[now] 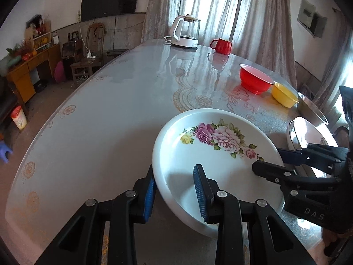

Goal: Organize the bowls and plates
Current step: 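Lift the pink-rose plate with the left tool toward the stacked plates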

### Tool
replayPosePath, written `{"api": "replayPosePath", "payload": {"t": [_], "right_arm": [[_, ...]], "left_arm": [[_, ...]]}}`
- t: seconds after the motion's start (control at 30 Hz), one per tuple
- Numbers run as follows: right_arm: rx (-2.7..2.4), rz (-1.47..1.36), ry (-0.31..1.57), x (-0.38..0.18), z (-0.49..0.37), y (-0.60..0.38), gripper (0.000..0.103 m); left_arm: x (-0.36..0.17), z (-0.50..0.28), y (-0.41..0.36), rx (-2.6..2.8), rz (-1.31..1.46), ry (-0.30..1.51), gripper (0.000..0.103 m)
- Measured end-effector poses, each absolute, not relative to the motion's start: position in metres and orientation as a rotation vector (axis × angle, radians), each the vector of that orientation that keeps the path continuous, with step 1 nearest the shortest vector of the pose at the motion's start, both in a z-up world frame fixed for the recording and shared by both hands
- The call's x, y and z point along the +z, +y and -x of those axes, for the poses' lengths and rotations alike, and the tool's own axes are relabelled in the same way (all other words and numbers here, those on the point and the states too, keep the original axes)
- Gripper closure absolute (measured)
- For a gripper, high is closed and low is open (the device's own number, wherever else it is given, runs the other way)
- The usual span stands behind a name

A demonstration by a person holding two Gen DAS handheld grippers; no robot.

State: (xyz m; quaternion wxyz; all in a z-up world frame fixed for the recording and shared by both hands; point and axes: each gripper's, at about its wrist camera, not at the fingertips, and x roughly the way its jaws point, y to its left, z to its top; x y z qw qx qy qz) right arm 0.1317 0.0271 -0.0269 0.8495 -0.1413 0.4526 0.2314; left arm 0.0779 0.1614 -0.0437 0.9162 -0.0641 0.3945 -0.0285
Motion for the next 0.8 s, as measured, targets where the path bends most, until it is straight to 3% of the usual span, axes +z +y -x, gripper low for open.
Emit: {"api": "replayPosePath", "payload": {"t": [0.1,0.43,0.63,0.8], "right_arm": [[0.487,0.291,0.951,-0.026,-0.135,0.022,0.073],[0.466,0.29,0.934,-0.026,-0.137,0.026,0.071],[0.465,0.218,0.941,-0.024,-0.142,0.016,0.077],[0.463,0.2,0.954,-0.022,-0.146,0.015,0.077]], "left_arm": [[-0.044,-0.079,0.162,-0.047,0.142,0.815,0.07],[-0.042,-0.077,0.16,-0.023,0.173,0.825,0.069],[-0.041,-0.073,0.161,-0.05,0.219,0.83,0.069],[-0.038,-0.072,0.16,-0.062,0.232,0.823,0.069]]}}
